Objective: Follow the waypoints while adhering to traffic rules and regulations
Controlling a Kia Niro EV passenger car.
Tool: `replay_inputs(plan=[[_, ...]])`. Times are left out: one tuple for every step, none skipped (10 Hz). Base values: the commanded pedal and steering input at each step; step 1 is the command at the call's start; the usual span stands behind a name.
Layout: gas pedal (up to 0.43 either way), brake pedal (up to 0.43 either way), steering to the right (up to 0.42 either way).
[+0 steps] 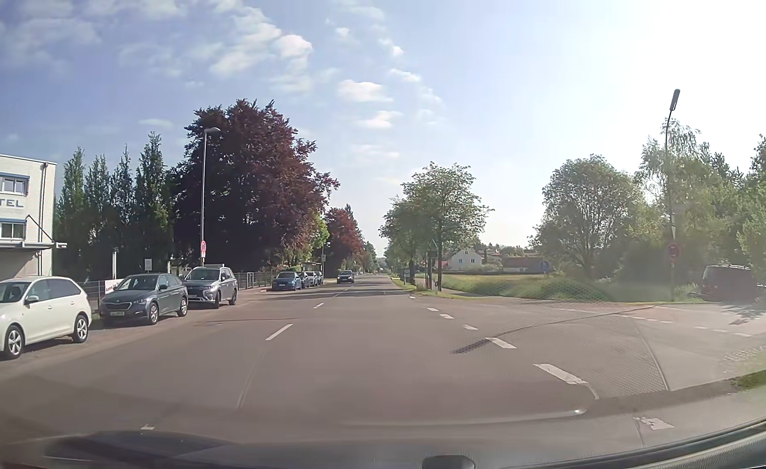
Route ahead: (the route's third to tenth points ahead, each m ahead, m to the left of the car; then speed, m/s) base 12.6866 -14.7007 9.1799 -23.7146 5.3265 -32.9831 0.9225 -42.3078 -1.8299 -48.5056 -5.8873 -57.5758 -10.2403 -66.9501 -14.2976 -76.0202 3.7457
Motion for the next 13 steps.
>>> replay_inputs(plan=[[0.000, 0.183, 0.075], [0.000, 0.189, 0.075], [0.000, 0.189, 0.076], [0.000, 0.195, 0.080], [0.000, 0.195, 0.086], [0.000, 0.195, 0.095], [0.000, 0.195, 0.103], [0.000, 0.189, 0.108], [0.000, 0.189, 0.116], [0.000, 0.183, 0.126], [0.000, 0.171, 0.139], [0.000, 0.165, 0.150], [0.000, 0.165, 0.160]])
